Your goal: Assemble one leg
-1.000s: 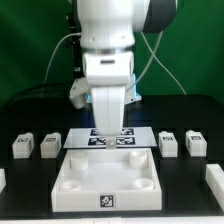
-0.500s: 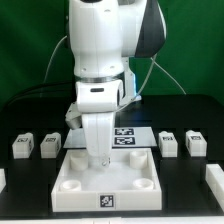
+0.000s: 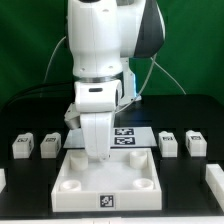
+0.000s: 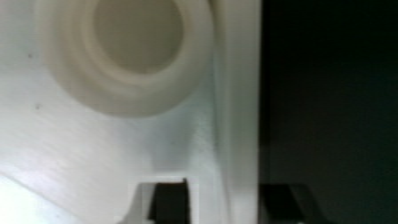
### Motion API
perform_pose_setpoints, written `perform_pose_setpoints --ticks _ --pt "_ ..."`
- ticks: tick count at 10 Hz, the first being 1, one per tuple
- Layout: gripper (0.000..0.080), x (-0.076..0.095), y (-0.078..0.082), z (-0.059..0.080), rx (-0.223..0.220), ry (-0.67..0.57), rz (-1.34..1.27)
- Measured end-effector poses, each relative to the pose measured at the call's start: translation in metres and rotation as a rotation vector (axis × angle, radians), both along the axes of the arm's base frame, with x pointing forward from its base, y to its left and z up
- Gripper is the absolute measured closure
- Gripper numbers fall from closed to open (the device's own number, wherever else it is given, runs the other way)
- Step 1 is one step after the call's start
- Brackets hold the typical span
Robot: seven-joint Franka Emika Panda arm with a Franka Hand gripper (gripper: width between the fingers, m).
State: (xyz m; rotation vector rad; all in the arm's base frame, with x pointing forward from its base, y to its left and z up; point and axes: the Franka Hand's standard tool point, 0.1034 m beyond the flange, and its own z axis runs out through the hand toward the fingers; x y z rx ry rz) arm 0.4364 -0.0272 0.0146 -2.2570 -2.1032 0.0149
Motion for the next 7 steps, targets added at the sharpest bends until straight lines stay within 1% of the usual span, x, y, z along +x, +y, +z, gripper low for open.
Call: perform_pose_setpoints --ticks 1,7 --pt "0.0741 0.0011 -0.0001 0.0006 0.000 -0.004 0.000" --pt "0.0741 0.0011 -0.0002 0.0006 0.000 -0.004 -0.001"
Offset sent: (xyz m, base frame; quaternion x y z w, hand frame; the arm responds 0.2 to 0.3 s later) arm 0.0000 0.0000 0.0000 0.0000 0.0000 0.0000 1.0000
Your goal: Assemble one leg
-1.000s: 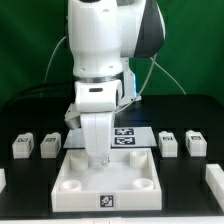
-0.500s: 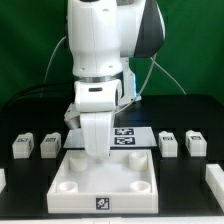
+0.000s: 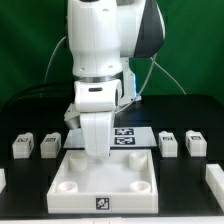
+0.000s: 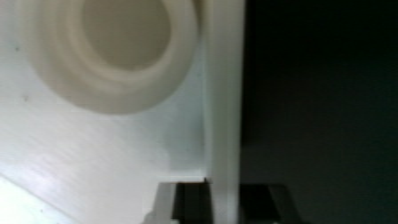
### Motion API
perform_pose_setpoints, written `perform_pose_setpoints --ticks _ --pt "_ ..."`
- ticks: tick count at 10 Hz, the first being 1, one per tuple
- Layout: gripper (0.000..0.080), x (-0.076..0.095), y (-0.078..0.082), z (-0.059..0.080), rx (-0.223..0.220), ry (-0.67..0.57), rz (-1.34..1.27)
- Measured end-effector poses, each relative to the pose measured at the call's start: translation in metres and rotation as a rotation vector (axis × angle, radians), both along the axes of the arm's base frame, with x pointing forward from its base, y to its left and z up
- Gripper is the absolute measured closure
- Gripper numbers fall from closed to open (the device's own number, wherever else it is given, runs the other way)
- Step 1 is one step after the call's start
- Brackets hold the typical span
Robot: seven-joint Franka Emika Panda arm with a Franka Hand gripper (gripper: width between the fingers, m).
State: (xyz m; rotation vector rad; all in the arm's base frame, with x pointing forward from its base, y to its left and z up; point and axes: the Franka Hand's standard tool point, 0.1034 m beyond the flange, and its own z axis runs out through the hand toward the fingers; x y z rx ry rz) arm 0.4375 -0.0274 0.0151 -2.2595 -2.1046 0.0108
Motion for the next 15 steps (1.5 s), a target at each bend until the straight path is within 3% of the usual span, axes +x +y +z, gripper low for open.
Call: perform_pose_setpoints --ticks 2,6,7,11,15 --pt "0.0741 0.006 0.010 0.002 0.003 0.005 -0.006" --pt "0.0741 0.051 0.077 0.013 0.036 -0.014 -0.018" --pt "0.0741 0.054 0.089 0.013 0.040 -0.017 -0.017" --pt "0.0740 0.058 0.085 0.000 0.053 0.014 0.044" --pt "0.0739 0.058 0.087 0.000 0.048 0.017 0.010"
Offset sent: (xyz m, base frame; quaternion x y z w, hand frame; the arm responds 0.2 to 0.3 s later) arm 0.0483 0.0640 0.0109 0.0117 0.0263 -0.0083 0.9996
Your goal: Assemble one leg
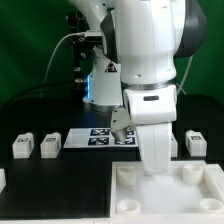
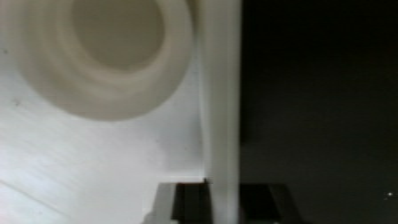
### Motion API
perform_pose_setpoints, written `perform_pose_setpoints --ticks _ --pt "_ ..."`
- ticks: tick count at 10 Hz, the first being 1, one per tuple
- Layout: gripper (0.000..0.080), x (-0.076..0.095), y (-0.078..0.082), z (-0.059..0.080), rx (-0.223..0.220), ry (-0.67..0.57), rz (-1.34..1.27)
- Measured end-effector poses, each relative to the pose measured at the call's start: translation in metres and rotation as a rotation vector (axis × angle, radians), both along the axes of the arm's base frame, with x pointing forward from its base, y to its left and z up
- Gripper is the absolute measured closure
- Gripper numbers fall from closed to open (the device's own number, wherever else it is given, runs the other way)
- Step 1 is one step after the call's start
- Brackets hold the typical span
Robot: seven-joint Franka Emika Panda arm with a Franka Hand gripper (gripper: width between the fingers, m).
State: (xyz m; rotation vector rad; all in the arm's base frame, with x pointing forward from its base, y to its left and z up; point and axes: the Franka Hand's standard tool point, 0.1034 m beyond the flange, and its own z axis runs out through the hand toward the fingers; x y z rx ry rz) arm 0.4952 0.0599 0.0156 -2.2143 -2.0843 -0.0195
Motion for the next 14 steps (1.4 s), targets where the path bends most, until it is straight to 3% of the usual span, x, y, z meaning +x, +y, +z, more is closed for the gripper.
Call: perform_pose_setpoints --ticks 1,2,3,5,8,14 --pt "0.0739 -0.0001 -0.0006 -0.0005 0.000 0.001 -0.002" --pt "0.0556 -0.0001 -0.0008 -0.0005 0.000 0.001 -0.003" --pt "0.0556 -0.0001 -0.0010 -0.0005 0.000 0.001 -0.003" --pt "0.0218 -0.0001 -0.0014 -0.0005 0.000 0.001 -0.004" --pt "0.0153 -0.0001 -0.0016 -0.0006 0.000 0.001 -0.004" --pt "0.0151 0.0003 -0.0014 0.0004 -0.001 0.001 -0.029"
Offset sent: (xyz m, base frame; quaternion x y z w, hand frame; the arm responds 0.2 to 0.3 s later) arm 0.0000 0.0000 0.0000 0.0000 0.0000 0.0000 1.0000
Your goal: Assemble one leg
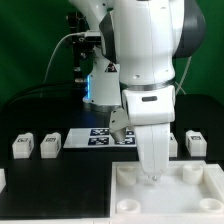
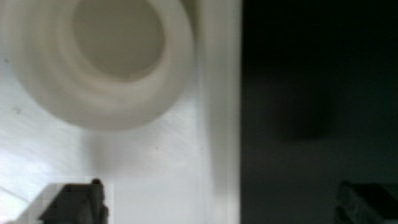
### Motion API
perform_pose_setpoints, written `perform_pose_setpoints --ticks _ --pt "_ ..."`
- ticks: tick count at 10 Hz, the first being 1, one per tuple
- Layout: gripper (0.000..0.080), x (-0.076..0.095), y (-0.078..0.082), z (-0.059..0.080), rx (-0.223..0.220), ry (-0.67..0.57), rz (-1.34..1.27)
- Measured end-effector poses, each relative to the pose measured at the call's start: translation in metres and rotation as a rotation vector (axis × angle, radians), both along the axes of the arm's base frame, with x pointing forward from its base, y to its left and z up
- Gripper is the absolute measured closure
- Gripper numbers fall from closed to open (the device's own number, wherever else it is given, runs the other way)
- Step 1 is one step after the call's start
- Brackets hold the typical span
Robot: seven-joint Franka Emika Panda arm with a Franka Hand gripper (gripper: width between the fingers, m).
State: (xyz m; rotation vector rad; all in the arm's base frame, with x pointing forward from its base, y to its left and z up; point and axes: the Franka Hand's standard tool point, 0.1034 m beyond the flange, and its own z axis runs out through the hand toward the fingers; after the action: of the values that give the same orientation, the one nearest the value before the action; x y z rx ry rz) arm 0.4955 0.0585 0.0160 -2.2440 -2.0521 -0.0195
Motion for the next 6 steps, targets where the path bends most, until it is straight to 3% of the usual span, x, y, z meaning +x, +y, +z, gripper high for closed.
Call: perform_pose_setpoints --ticks 2,4,6 --pt "0.0151 -0.003 0.011 0.016 -0.010 -0.011 -0.105" --pt "0.0151 -0.017 0.031 0.030 -0.022 0.001 -0.296" --pt "0.0151 -0.031 0.071 0.038 -0.027 0.014 -0.639"
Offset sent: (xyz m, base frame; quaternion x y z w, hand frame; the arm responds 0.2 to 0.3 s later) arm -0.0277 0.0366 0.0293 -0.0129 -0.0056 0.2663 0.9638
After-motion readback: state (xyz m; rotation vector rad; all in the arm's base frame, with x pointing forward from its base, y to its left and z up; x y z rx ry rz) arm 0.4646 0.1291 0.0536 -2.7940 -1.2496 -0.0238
